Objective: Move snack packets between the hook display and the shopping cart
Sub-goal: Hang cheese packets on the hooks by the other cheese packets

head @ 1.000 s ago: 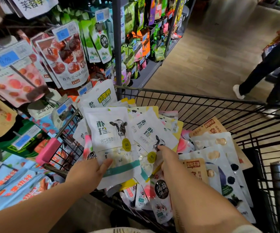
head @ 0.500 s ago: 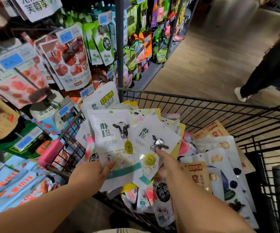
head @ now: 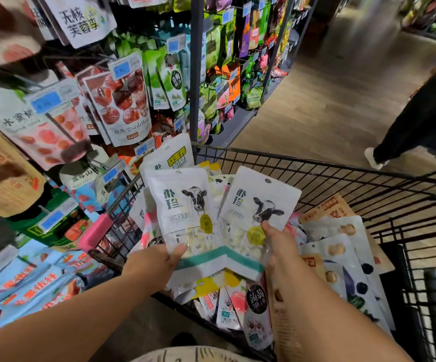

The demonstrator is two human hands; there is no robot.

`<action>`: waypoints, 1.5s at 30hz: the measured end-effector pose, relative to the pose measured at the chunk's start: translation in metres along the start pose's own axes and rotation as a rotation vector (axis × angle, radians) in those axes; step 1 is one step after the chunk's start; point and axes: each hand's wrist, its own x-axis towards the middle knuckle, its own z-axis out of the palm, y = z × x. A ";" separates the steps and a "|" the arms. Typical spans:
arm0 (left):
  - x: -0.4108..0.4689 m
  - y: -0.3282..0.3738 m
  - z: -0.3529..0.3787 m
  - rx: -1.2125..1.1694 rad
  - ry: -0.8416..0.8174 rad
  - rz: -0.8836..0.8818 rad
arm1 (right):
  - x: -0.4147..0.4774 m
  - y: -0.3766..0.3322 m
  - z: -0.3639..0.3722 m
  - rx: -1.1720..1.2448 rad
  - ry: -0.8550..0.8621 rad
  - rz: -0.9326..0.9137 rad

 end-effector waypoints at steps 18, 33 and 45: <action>-0.053 -0.040 -0.131 -0.713 0.342 -0.182 | -0.164 -0.158 0.140 0.077 -0.400 -0.416; -0.166 -0.154 -0.215 -0.656 0.660 -0.221 | -0.288 -0.091 0.334 -0.387 -1.001 -0.495; -0.261 -0.202 -0.228 -0.594 0.971 -0.300 | -0.387 -0.039 0.398 -0.434 -1.343 -0.534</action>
